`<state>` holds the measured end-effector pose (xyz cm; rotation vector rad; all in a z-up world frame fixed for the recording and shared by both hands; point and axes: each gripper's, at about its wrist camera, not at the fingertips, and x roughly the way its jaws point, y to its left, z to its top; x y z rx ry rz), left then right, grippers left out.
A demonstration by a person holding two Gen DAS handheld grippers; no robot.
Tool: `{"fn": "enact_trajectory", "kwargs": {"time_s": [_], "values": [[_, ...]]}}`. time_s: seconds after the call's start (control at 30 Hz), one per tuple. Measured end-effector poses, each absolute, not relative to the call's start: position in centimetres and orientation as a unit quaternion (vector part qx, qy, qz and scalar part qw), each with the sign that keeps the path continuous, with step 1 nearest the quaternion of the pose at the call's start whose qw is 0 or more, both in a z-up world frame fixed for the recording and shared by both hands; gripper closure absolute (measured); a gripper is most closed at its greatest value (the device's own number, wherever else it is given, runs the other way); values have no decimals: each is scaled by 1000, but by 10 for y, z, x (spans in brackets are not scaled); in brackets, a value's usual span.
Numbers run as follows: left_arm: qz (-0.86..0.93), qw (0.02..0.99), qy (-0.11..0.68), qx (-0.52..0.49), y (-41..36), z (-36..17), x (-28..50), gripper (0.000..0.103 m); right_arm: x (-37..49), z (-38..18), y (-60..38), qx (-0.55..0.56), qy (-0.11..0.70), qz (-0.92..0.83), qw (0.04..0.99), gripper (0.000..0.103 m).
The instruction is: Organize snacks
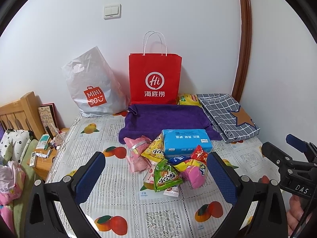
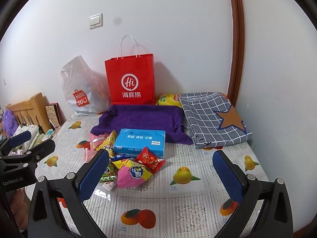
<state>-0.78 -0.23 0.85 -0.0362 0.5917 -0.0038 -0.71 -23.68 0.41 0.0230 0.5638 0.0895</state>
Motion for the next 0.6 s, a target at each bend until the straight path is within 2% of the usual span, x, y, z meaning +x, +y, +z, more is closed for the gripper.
{"fn": "enact_trajectory", "kwargs": {"time_s": [0.6], "values": [[2, 957, 289, -16, -3, 5, -11, 0, -9, 1, -233, 10, 278, 49, 959, 0]]}}
